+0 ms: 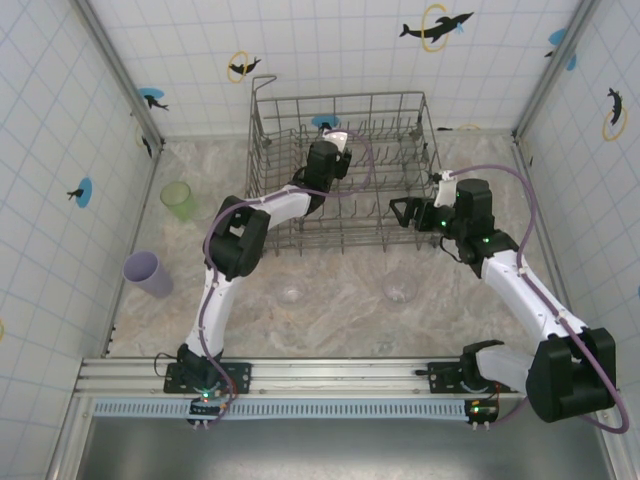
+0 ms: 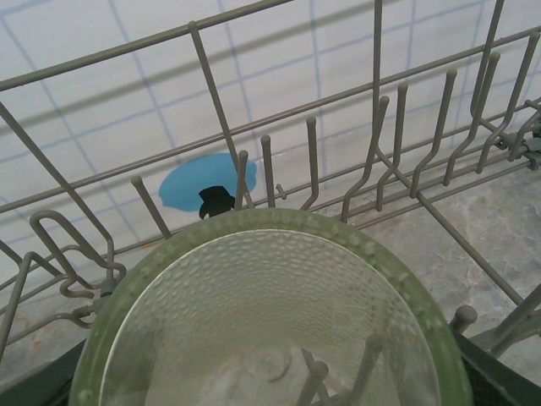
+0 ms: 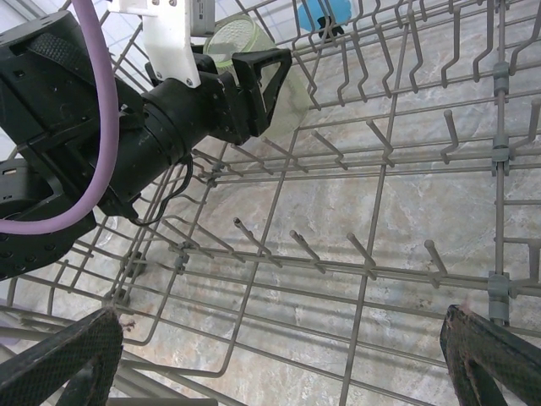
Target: Load the cups into the dish rack
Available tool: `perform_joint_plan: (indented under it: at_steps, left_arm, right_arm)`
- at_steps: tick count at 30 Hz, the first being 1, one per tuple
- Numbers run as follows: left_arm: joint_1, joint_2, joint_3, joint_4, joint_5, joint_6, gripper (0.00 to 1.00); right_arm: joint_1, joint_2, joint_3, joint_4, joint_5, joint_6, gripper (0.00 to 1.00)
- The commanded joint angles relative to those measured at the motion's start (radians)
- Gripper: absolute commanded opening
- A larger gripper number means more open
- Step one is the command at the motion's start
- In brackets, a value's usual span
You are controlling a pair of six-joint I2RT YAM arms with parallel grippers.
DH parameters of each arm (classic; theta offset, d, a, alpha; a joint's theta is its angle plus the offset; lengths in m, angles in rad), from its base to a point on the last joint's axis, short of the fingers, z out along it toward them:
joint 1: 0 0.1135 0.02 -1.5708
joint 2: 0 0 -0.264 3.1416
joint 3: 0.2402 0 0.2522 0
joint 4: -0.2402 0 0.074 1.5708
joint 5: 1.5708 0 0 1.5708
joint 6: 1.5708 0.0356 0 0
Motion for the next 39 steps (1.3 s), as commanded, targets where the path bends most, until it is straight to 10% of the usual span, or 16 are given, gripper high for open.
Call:
perform_joint_plan:
  at_steps: [1, 6, 39]
  left_arm:
    - [0.031, 0.043, -0.022, -0.093, -0.055, 0.019, 0.61]
    - [0.03, 0.01, -0.015, -0.092, -0.055, 0.01, 0.97]
    - [0.006, -0.376, -0.231, -0.117, 0.02, -0.126, 0.98]
  right_arm:
    - [-0.002, 0.011, 0.008, 0.036, -0.013, 0.012, 1.0]
    - [0.003, 0.009, 0.017, 0.029, -0.01, 0.017, 1.0]
    - [0.002, -0.054, 0.139, -0.144, 0.08, 0.077, 1.0]
